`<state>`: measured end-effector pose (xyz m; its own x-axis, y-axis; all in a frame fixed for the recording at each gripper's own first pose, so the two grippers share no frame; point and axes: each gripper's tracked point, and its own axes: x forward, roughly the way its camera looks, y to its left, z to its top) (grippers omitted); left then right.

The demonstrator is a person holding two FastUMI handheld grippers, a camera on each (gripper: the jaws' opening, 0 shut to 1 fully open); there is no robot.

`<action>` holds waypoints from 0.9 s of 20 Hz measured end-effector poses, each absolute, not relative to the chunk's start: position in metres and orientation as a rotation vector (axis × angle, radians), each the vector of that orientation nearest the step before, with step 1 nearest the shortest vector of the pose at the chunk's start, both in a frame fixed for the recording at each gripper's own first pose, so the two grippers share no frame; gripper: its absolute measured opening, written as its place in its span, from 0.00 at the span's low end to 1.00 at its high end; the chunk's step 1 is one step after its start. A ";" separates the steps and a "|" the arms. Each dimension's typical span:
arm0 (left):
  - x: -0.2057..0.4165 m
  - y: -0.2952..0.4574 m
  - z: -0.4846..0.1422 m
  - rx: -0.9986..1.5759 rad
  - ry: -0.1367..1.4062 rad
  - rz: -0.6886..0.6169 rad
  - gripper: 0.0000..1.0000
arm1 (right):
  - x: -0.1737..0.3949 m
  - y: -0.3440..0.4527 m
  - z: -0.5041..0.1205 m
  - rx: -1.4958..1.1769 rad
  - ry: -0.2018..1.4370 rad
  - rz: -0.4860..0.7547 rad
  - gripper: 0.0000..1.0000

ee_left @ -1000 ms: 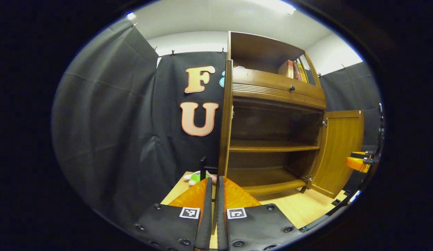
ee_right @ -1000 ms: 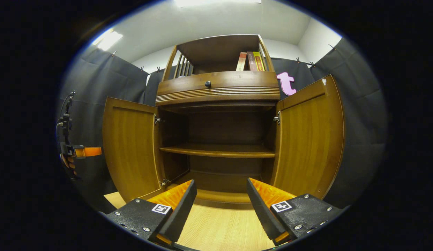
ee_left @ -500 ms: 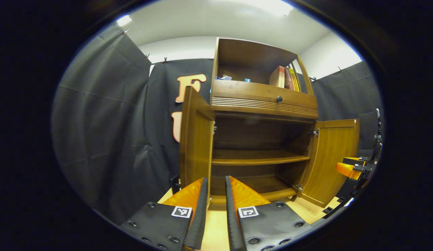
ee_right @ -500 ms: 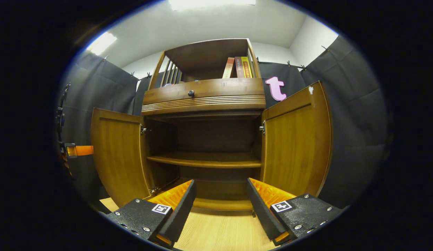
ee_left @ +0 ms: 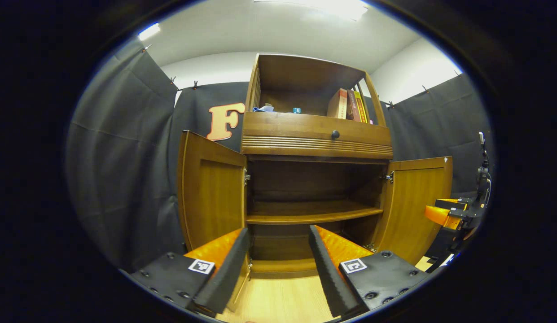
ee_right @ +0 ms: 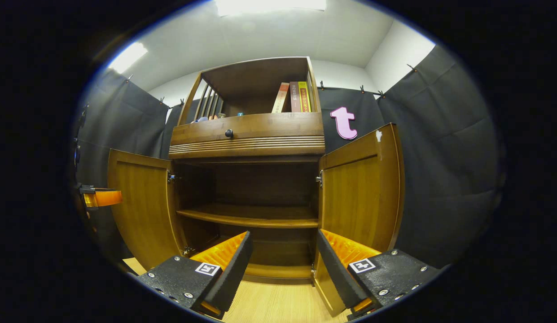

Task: Open the right door of the double-door shoe cabinet with the right hand, and open the left door with the left hand.

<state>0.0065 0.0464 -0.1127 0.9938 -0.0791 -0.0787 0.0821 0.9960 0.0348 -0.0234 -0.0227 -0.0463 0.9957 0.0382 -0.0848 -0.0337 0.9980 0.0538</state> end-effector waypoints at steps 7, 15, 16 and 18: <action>0.010 0.039 -0.111 0.042 0.067 -0.102 0.97 | -0.025 -0.039 -0.042 0.039 0.070 0.008 0.96; 0.009 0.037 -0.110 0.055 0.067 -0.111 0.97 | -0.024 -0.045 -0.046 0.039 0.074 -0.003 0.99; 0.011 0.038 -0.111 0.055 0.067 -0.109 0.97 | -0.024 -0.045 -0.046 0.035 0.074 -0.003 0.99; 0.011 0.037 -0.111 0.050 0.069 -0.109 0.97 | -0.025 -0.042 -0.047 0.030 0.074 0.000 0.99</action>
<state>0.0109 0.0375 -0.1110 0.9917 -0.1066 -0.0719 0.1101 0.9928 0.0464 -0.0254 -0.0421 -0.0474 0.9973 0.0006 -0.0738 0.0016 0.9995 0.0300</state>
